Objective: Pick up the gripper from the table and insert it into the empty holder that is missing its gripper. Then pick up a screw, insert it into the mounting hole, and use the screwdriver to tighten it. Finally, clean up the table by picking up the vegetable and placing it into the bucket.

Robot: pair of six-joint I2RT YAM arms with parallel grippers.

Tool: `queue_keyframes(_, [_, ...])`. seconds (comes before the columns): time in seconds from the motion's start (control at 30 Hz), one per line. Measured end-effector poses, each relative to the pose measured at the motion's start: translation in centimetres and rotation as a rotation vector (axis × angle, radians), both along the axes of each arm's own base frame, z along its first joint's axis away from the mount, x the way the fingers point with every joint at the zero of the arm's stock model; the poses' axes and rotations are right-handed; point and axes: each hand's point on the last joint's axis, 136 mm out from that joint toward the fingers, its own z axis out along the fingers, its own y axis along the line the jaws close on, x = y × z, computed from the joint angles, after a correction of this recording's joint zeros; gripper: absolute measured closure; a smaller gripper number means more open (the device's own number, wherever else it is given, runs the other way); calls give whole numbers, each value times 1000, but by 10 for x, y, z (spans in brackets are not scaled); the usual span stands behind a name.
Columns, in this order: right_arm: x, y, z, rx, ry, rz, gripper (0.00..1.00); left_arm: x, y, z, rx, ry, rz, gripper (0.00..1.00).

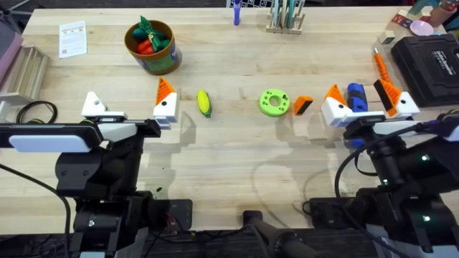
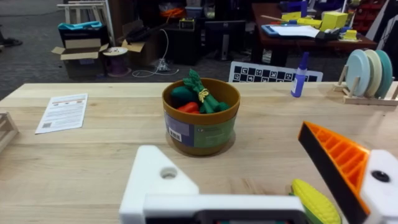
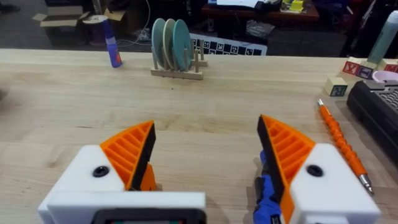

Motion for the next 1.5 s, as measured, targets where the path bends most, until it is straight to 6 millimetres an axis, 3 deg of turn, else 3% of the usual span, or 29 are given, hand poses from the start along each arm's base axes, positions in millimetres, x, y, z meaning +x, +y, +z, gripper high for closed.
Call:
queue_keyframes(0.33, [0, 0, -1, 0, 4, 2, 10, 0, 0, 3, 0, -12, 0, 15])
queue_keyframes(0.53, [0, 1, 6, 0, -23, 6, 10, 0, 0, 18, 0, -75, 1, 16])
queue_keyframes(0.67, [-1, 2, 31, 0, -94, 14, 10, -1, 1, 23, 0, -79, 4, 15])
queue_keyframes(0.77, [-7, 3, 63, -1, -156, 15, 10, -5, 1, 27, 0, -38, 4, 15])
queue_keyframes(0.93, [-26, 3, 123, -1, -218, 18, 10, -15, 3, 67, 1, -6, 14, 16])
queue_keyframes(1.1, [-29, 4, 142, 1, -82, 21, 10, -10, 5, 93, -1, 151, 27, 15])
queue_keyframes(1.33, [-17, 4, 146, 6, 219, 21, 10, 11, 4, 84, 0, 522, 28, 15])
queue_keyframes(1.5, [-8, 4, 133, 10, 437, 20, 11, 27, 4, 81, 4, 700, 28, 15])
